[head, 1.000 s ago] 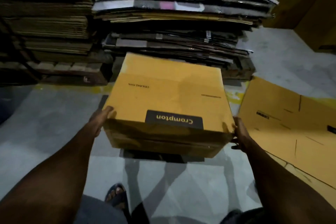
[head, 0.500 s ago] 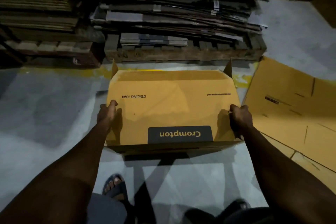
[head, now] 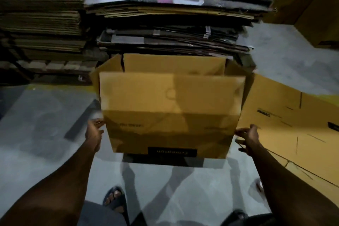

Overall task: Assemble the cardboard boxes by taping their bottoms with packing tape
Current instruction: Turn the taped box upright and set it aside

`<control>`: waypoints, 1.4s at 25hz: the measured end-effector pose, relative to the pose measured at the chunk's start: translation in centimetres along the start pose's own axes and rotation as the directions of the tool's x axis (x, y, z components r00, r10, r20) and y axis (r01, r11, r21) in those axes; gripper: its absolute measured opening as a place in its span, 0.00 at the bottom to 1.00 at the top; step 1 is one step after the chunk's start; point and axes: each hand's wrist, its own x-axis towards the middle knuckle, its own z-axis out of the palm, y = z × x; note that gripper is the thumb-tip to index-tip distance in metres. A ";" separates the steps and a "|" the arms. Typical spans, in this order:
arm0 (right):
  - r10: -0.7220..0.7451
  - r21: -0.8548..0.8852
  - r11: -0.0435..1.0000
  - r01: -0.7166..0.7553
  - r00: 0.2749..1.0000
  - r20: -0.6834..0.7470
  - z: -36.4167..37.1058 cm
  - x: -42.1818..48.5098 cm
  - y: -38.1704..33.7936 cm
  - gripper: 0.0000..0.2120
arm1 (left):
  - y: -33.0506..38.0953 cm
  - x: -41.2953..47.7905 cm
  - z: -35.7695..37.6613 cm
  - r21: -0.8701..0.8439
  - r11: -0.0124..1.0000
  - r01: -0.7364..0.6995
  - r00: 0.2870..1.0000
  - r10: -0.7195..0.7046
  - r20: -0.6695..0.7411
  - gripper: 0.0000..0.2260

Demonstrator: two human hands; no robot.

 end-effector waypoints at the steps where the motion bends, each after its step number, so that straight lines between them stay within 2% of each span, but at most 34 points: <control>1: 0.028 0.035 0.999 -0.029 0.999 0.023 -0.8 -0.1 0.2 0.28 | -0.1 -0.3 -0.5 -0.041 0.999 0.016 1.000 -0.015 0.012 0.24; 3: -0.011 0.079 0.997 0.005 0.997 0.075 -1.9 -0.4 0.3 0.24 | 0.3 -1.1 -0.9 -0.123 0.991 0.054 0.998 -0.056 -0.006 0.25; 6: -0.058 0.115 0.993 0.037 0.981 0.185 -2.5 -1.3 -0.2 0.13 | 0.8 -2.2 -0.5 -0.123 0.990 0.072 0.997 -0.073 0.001 0.25; 10: 0.029 0.221 0.971 -0.091 0.962 0.272 -3.4 -1.7 -1.5 0.28 | 2.0 -2.7 -1.1 -0.235 0.971 0.036 0.996 -0.055 -0.073 0.20; 12: -0.025 0.272 0.961 -0.054 0.960 0.278 -3.5 -2.2 -2.8 0.24 | 2.9 -2.9 -1.2 -0.146 0.989 -0.023 0.991 0.004 -0.132 0.20; 13: -0.072 0.260 0.966 0.001 0.962 0.265 -3.4 -2.6 -3.3 0.22 | 3.2 -3.0 -1.1 -0.002 0.998 -0.060 0.984 0.059 -0.170 0.18; 14: -0.121 0.222 0.973 0.062 0.958 0.260 -3.0 -3.2 -3.8 0.21 | 3.3 -3.1 -1.1 0.184 0.977 -0.105 0.973 0.139 -0.185 0.16; 16: -0.217 0.088 0.975 0.202 0.947 0.235 -2.4 -3.9 -3.6 0.20 | 3.4 -3.6 -1.1 0.473 0.856 -0.210 0.955 0.284 -0.090 0.14; 19: -0.352 -0.309 0.878 0.366 0.930 0.101 -1.7 -6.1 -2.5 0.25 | 3.4 -5.2 -1.1 0.664 0.671 -0.330 0.929 0.357 0.101 0.22; 21: -0.434 -0.419 0.797 0.436 0.895 0.106 -1.5 -7.9 -2.4 0.27 | 3.2 -6.2 -1.1 0.806 0.474 -0.355 0.916 0.348 0.198 0.27; 24: -0.508 -0.542 0.645 0.539 0.832 0.224 -2.0 -8.5 -1.9 0.30 | 3.4 -8.1 -1.3 0.908 0.215 -0.359 0.916 0.270 0.298 0.27; 27: -0.403 -0.766 0.415 0.490 0.854 0.328 -2.4 -8.1 -1.3 0.26 | 3.4 -8.1 -1.4 0.924 0.034 -0.381 0.910 0.193 0.368 0.25; 29: -0.346 -0.827 0.339 0.449 0.877 0.334 -2.4 -8.0 -0.9 0.22 | 3.4 -7.8 -1.2 0.925 -0.017 -0.380 0.912 0.157 0.378 0.23; 30: -0.360 -0.839 0.322 0.439 0.876 0.320 -2.4 -8.1 -0.8 0.21 | 3.4 -7.8 -1.1 0.933 -0.003 -0.361 0.920 0.160 0.357 0.22; 32: -0.411 -0.853 0.326 0.407 0.874 0.259 -2.4 -7.9 -0.7 0.20 | 3.5 -8.4 -1.1 0.947 0.098 -0.307 0.935 0.218 0.281 0.20; 35: -0.482 -0.865 0.316 0.388 0.852 0.206 -2.4 -7.8 -0.7 0.16 | 3.3 -9.2 -0.8 0.922 0.129 -0.364 0.885 0.357 0.299 0.14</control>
